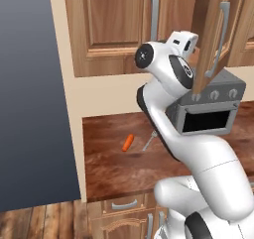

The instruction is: Pick the pan from the cabinet and place it on the stove. Then turn on the stove burner for the pan.

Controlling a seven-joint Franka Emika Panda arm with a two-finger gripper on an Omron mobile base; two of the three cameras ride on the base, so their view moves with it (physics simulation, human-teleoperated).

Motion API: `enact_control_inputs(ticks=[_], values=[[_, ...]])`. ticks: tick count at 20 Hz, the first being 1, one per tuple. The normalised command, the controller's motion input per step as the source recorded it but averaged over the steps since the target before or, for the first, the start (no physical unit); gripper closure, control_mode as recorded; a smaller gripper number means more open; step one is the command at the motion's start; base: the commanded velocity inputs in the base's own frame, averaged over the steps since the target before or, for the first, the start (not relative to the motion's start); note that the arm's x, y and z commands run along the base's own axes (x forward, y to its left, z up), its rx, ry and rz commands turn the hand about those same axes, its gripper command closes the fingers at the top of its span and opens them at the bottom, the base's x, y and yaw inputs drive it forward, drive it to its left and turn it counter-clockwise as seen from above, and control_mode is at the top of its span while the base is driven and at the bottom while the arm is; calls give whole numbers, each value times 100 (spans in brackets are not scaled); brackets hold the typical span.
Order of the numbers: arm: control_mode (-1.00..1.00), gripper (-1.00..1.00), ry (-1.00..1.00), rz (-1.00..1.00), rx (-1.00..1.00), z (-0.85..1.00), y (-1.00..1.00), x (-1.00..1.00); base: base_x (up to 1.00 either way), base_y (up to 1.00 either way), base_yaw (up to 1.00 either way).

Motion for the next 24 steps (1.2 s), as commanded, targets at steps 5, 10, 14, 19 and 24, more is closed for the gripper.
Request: enact_control_inputs(ticks=[5,10,14,19,24], values=[[-100,-100,2,-14,0,-7,-41,-25,0,0,0],[-100,-100,0,-16,0,-3,-47,-39,0,0,0],[-100,-100,0,-16,0,-1,-56,-48,0,0,0],[-100,-100,0,-13,1,0,-75,-40,0,0,0],[-100,-100,5,-10,6,0,-83,-29,0,0,0]])
